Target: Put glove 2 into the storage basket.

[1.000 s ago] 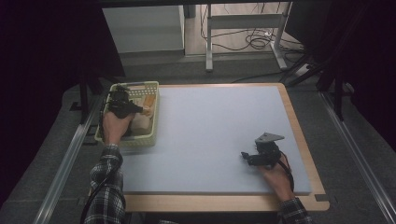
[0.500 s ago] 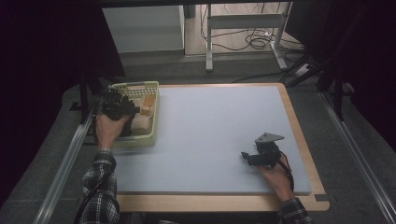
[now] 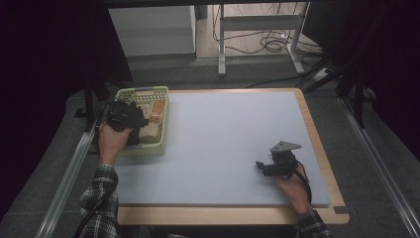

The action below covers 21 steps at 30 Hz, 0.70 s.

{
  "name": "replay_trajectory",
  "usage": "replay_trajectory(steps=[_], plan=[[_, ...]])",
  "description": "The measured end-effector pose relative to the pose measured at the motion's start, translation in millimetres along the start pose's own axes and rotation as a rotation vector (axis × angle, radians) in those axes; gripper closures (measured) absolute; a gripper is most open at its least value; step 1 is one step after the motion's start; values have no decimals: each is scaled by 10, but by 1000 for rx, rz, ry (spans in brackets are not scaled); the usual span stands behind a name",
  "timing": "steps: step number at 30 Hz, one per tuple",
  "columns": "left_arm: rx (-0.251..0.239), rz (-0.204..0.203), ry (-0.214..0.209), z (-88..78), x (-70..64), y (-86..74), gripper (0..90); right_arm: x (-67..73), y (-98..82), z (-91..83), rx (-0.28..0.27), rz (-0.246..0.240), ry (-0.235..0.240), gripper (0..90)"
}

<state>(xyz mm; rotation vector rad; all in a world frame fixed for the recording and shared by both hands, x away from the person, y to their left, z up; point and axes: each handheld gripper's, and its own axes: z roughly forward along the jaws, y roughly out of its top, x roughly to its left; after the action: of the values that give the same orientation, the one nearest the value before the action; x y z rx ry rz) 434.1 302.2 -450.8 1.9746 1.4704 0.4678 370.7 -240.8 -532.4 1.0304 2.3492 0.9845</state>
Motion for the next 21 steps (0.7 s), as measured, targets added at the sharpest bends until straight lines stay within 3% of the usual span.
replay_trajectory(steps=[5,21], plan=[[-8,43,-11,-39,-92,-2,17,1,0,-1,0,-1,-1,208],[-48,130,-78,-88,-433,-71,9,4,0,-2,0,-3,-2,208]])
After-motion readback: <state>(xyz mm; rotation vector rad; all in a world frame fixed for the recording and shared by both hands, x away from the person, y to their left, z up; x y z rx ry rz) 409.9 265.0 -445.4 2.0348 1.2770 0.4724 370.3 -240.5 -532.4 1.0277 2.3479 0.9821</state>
